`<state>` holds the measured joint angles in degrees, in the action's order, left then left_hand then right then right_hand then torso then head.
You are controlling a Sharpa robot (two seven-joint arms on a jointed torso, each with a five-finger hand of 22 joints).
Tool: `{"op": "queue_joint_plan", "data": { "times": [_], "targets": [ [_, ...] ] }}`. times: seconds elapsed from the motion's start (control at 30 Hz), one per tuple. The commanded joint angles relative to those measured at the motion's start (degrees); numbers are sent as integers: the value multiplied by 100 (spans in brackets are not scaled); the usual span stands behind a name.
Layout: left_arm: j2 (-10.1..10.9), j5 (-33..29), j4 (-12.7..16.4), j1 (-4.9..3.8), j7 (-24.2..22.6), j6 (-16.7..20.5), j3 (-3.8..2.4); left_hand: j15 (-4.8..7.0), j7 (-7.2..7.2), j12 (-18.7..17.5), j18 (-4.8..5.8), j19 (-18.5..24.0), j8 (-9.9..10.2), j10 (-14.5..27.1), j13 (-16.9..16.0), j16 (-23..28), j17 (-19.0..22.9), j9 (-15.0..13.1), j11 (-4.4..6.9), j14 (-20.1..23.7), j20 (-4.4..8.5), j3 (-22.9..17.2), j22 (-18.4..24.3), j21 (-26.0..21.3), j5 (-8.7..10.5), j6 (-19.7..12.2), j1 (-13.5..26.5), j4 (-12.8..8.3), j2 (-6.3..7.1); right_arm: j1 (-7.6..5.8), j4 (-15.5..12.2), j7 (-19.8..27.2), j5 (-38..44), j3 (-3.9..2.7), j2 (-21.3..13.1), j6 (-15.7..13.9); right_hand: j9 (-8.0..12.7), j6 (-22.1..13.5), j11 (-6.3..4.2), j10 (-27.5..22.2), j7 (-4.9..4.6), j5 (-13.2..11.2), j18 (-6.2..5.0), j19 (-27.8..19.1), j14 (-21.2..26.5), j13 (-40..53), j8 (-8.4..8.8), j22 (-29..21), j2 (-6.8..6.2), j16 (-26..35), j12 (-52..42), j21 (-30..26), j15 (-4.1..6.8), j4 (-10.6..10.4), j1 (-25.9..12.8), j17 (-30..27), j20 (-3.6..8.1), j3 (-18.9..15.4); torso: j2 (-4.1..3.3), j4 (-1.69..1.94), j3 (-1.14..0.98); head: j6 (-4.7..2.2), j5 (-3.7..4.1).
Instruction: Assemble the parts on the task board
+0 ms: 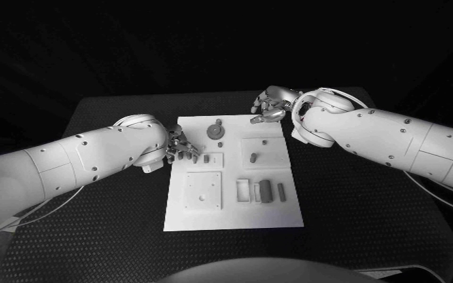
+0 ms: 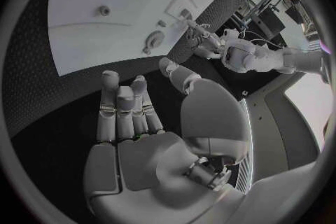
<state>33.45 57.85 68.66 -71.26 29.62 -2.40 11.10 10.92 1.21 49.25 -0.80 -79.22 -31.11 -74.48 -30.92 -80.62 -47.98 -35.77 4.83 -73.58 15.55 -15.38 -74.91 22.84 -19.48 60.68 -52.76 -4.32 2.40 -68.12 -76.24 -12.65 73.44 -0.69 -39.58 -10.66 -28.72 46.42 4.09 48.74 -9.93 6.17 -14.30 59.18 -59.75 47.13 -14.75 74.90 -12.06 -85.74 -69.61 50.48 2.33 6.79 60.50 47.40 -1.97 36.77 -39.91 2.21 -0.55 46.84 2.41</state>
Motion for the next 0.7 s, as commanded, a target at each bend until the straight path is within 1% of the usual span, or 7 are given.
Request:
{"op": "queue_joint_plan", "data": {
  "times": [0.03, 0.23, 0.47, 0.57, 0.63, 0.7],
  "targets": [
    [-101, -37, -109, -13, 107, -614, -5, -6, 38, 3, -25, 48, 39, 58, 9, 36, 9, 18, -18, 58, -3, -13, -111, -34, 22, -88, 24, -67, -33, 3, 1, 34, 12, -2, 12, 66, 8, -6, -17, -31, -36, -19, -70, -2, 19, -9, -38, 91, 51, -19, -40, -10, -11, -33, -17, -7, 26, 1, -1, -2, 0, 1, -7],
    [-200, 0, -260, -32, 100, -598, -6, -11, 42, 5, -20, 53, 45, 68, 9, 38, 9, 23, -22, 66, -6, -27, -111, -38, 26, -91, 37, -95, -44, 3, 8, 35, 12, -2, 20, 69, 8, -6, -17, -30, -36, -19, -70, -2, 19, -9, -39, 91, 51, -19, -40, -10, -11, -33, -17, -7, 26, 0, -1, -5, 0, -2, -8],
    [-261, 6, -309, -39, 71, -631, -6, -12, 44, 14, -16, 50, 47, 68, 8, 34, 8, 26, -24, 67, -7, -38, -112, -40, 42, -83, 89, -102, -52, 3, 9, 36, 11, -2, 24, 74, 9, -6, -17, -29, -36, -19, -70, -1, 19, -10, -40, 90, 52, -18, -41, -10, -11, -34, -18, -8, 26, 0, -1, 0, -4, 1, -7],
    [-266, 6, -308, -39, 68, -619, -6, -12, 43, 16, -17, 49, 48, 69, 7, 33, 8, 27, -23, 67, -5, -48, -112, -40, 43, -82, 93, -109, -62, 3, 9, 35, 11, -2, 25, 76, 9, -6, -17, -29, -36, -19, -70, -1, 19, -10, -40, 90, 53, -18, -41, -10, -11, -34, -18, -8, 26, 0, 0, 1, -1, -1, -5],
    [-267, 6, -309, -40, 67, -626, -6, -11, 42, 22, -17, 47, 49, 72, 7, 30, 7, 29, -24, 67, -2, -81, -114, -40, 31, -80, 80, -159, -95, 3, 12, 34, 11, -2, 24, 76, 10, -6, -17, -29, -36, -19, -70, -1, 18, -10, -40, 90, 54, -18, -42, -10, -11, -34, -18, -8, 26, -1, 1, 0, 1, 2, -4],
    [-267, 6, -315, -41, 62, -648, -6, -13, 44, 29, -12, 47, 52, 76, 7, 28, 8, 31, -26, 69, -3, -129, -116, -39, 11, -80, 61, -243, -159, 3, 10, 35, 11, -2, 24, 78, 10, -6, -17, -29, -35, -19, -70, -1, 18, -10, -41, 90, 54, -18, -42, -10, -11, -35, -18, -8, 26, -1, 1, 0, 2, 4, -5]
  ]
}}
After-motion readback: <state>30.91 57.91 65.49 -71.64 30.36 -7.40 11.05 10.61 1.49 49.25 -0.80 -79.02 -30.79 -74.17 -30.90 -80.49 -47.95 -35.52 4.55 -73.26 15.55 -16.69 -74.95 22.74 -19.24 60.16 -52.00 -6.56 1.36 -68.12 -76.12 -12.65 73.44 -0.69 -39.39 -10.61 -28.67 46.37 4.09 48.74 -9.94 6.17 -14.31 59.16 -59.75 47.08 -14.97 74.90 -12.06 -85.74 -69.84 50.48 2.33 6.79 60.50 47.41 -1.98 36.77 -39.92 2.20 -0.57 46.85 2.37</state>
